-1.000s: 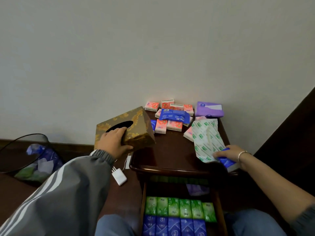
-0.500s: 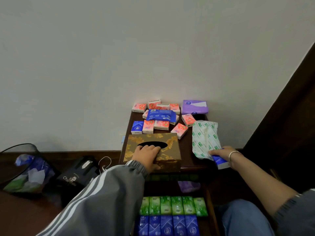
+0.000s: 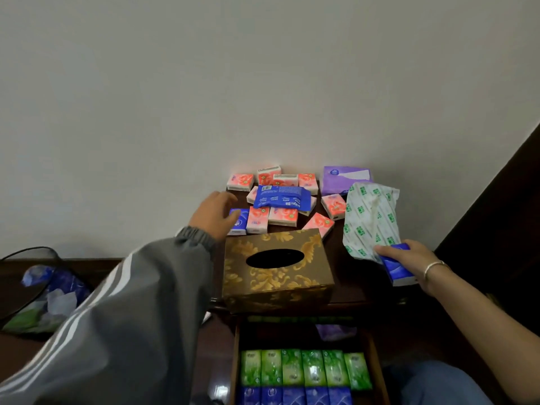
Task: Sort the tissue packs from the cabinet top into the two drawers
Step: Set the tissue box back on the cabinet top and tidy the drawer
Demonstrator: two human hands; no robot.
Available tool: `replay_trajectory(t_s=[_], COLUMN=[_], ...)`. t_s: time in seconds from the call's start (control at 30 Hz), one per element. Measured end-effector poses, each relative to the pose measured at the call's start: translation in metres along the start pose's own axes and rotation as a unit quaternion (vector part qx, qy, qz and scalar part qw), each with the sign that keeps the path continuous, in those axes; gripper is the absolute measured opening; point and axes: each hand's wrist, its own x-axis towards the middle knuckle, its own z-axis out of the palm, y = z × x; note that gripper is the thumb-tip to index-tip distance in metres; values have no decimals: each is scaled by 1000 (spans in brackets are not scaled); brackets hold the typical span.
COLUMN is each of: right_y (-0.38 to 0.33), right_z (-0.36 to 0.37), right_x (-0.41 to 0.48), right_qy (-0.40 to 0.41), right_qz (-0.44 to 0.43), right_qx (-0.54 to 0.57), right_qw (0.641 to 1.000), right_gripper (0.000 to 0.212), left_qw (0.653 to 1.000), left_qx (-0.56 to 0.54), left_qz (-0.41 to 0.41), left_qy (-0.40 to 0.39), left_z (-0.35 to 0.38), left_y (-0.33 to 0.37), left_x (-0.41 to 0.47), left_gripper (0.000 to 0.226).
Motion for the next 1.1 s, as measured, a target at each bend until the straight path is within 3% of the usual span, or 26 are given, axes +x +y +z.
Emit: replay_trajectory(t_s=[0.1,0.23,0.4,0.63,0.77,0.93,1.1], right_y=[-2,-8,-12,-5,-6,-8,16], right_z=[3,2,-1,3,4,-8,-28], right_x=[5,8,13,1,-17,-56,-109], right_qy=[-4,-2,20,30,43,27,-37], right_qz=[-12,-25,-37,-54,-71,-93,-121], right_qx=[5,9,27,52,63,64,100], right_qw=[1000,1000,999,997,995,993,987], right_gripper=[44,39,28,30,31,29,22], left_qw=[995,980,972,980,978,920,851], left_qx=[47,69,49,99,-41,-235,-419], left_qz=[-47,-50,-56,-118,-205,-268,-253], left_qy=[-78,-181,-224,-128,10,163,191], left_z=[14,44,69,66,51,16,-8], left_y=[-35,-55,-65,-64,-56,-34,-8], left_x=[33,58,74,63,43,-4,-79], left_gripper=[43,72,88,88,66,55,35])
